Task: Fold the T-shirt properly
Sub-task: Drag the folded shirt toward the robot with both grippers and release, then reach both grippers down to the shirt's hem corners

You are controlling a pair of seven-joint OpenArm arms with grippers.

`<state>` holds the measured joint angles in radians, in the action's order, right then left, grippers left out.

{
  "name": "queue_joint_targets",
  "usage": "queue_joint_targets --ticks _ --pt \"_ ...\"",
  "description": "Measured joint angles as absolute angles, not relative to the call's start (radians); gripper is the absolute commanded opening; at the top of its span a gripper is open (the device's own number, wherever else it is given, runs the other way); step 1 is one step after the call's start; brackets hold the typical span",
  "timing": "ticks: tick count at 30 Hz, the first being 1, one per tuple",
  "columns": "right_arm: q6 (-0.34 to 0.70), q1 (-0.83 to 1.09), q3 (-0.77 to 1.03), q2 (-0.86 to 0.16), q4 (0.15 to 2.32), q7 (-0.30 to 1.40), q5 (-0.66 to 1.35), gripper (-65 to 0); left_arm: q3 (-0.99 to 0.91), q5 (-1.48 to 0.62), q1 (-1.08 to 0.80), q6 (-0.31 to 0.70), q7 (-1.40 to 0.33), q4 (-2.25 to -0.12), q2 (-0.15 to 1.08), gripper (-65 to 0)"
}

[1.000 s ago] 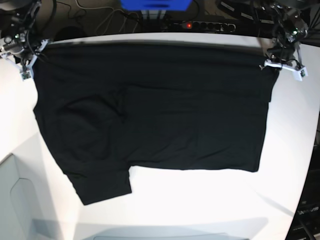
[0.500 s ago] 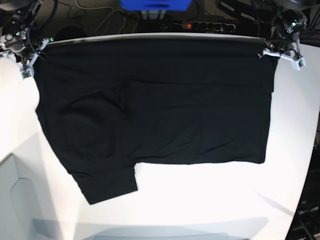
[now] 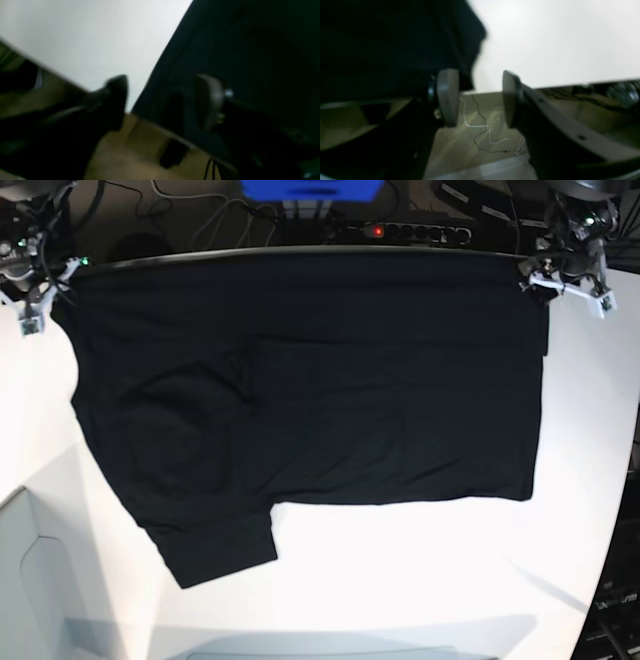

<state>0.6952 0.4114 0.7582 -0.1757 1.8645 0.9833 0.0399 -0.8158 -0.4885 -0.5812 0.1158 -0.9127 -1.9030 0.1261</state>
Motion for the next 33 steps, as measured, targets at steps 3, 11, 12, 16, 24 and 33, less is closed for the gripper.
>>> queue_joint_targets --ticks 3,11,12,16,24,33 --pt "0.695 0.352 0.802 -0.178 1.881 0.982 0.036 -35.1 -0.831 -0.495 -0.576 0.118 -0.912 -1.971 0.124 -19.2" --pt "0.695 0.033 0.658 -0.181 1.777 0.979 0.04 -34.8 -0.875 -0.484 -0.253 0.121 -0.911 -1.928 0.131 -18.8" --pt "0.698 -0.02 0.624 -0.181 1.733 0.981 0.038 -34.8 -0.875 -0.481 -0.212 0.12 -0.913 -1.908 0.13 -18.8" --pt "0.699 -0.263 0.526 -0.206 1.446 0.946 0.033 -34.7 -0.849 -0.463 -0.045 0.101 -0.912 -1.775 0.141 -18.8" --pt "0.669 -0.479 0.355 -0.242 0.939 0.57 0.024 -29.2 -0.639 -0.474 0.121 0.102 -0.758 -1.421 0.255 -18.8" --pt "0.514 -0.574 0.29 -0.324 0.612 0.267 0.024 -28.5 -0.408 -0.477 0.21 0.102 -0.51 -1.118 0.353 -18.8"
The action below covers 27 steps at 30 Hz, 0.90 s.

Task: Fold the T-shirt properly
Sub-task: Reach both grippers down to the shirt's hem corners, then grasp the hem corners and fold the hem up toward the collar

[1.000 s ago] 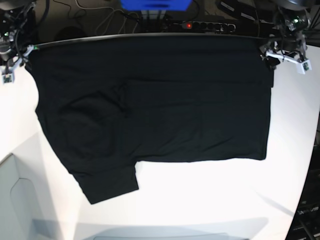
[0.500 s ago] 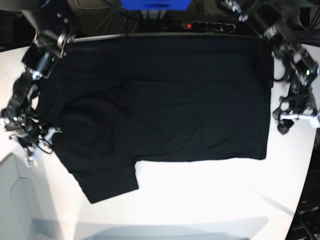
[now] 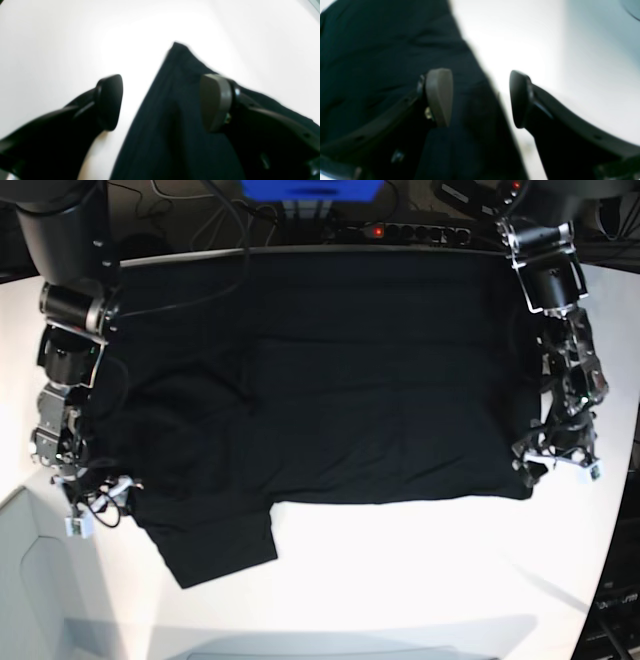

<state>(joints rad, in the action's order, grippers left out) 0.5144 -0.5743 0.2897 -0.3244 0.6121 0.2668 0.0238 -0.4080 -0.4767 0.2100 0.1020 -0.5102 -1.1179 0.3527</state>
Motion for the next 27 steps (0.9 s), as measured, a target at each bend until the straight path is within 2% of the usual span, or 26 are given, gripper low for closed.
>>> queue_joint_targets --ticks 7,24,27 --pt "0.499 -0.59 0.29 -0.321 0.512 0.205 0.026 -28.5 -0.344 -0.476 0.3 0.099 -0.482 -0.965 0.366 -18.8" --pt "0.499 -0.564 0.292 -0.313 0.473 0.113 0.06 -29.0 -0.086 -0.476 0.509 0.099 -0.201 -0.569 0.371 -18.9" --pt "0.498 -0.564 0.292 -0.313 0.473 0.118 0.06 -33.8 -0.043 -0.475 0.516 0.098 -0.162 -0.543 0.371 -19.4"
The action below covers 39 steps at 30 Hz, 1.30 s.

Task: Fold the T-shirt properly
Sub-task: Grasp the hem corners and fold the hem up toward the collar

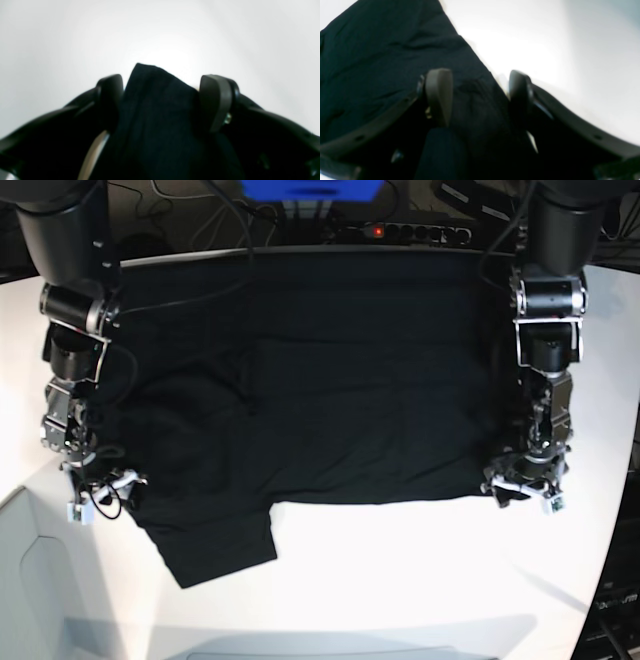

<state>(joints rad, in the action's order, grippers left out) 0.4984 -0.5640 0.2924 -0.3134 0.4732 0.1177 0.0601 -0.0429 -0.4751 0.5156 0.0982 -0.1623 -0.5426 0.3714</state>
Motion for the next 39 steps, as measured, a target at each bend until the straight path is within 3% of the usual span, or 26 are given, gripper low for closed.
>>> queue_joint_targets --ticks 3,8,10,17,25,32,39 --pt "0.498 -0.563 0.292 -0.315 0.473 0.118 0.06 -42.7 -0.017 -0.475 0.516 0.098 -0.151 -0.537 0.371 -23.8" --pt "0.498 -0.561 0.292 -0.316 0.473 0.13 0.06 -63.1 -0.017 -0.475 0.515 0.098 -0.152 -0.534 0.371 -53.9" --pt "0.498 -0.561 0.292 -0.316 0.472 0.13 0.06 -65.0 -0.017 -0.478 0.515 0.098 -0.156 -0.533 0.371 -65.0" --pt "0.499 -0.554 0.301 -0.311 0.515 0.177 0.057 -65.0 -0.018 -0.49 0.509 0.098 -0.192 -0.565 0.371 -65.0" --pt "0.5 -0.422 0.335 -0.266 0.853 0.318 0.03 -65.0 -0.209 -0.474 0.353 0.097 -0.42 -0.9 0.363 -65.0" --pt "0.504 -0.35 0.419 -0.219 1.137 0.408 0.031 -65.0 -0.304 -0.489 0.223 0.104 -0.503 -1.149 0.352 -65.0" --pt "0.572 -0.245 0.486 -0.189 1.374 0.477 0.038 -65.0 -0.445 -0.488 0.115 0.107 -0.583 -1.353 0.319 -65.0"
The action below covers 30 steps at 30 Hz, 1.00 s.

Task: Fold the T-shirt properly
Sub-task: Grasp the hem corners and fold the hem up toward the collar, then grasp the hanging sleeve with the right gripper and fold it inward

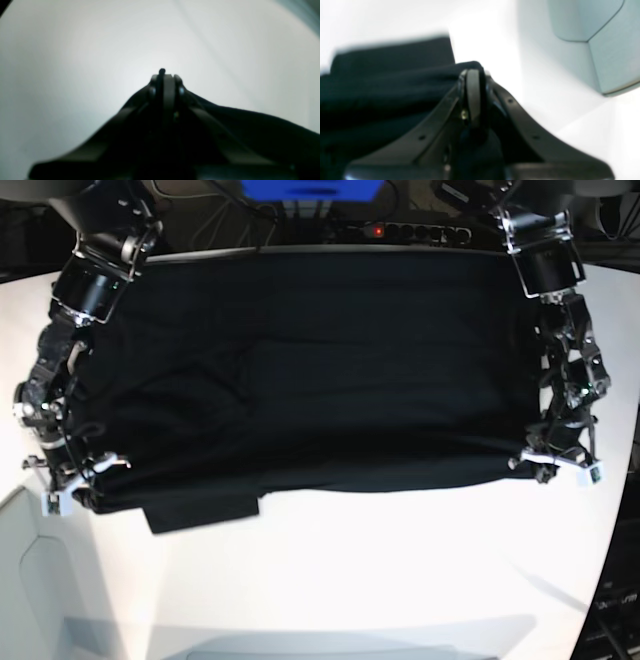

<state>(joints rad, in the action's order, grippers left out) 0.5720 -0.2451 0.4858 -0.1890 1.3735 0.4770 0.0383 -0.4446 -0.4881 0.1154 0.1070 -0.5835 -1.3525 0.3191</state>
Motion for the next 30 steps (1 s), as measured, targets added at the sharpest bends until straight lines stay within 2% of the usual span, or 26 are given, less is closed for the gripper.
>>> queue_joint_targets --ticks 6,12,16,21,30 --pt "0.579 -0.103 0.51 -0.181 1.512 0.49 0.032 -65.0 -0.557 -0.486 -0.006 0.107 -0.662 -1.497 0.267 -65.0" --pt "0.579 0.011 0.515 -0.179 1.576 0.486 0.035 -65.0 -0.617 -0.497 -0.122 0.118 -0.663 -1.63 0.229 -65.0" --pt "0.583 0.054 0.556 -0.179 1.583 0.484 0.041 -65.0 -0.662 -0.492 -0.191 0.114 -0.674 -1.644 0.203 -65.0" --pt "0.683 0.116 0.601 -0.162 1.583 0.483 0.034 -65.0 -0.665 -0.492 -0.237 0.116 -0.659 -1.643 0.202 -65.0" --pt "0.685 0.181 0.614 -0.144 1.565 0.478 0.03 -65.0 -0.661 -0.491 -0.303 0.116 -0.662 -1.639 0.177 -65.0"
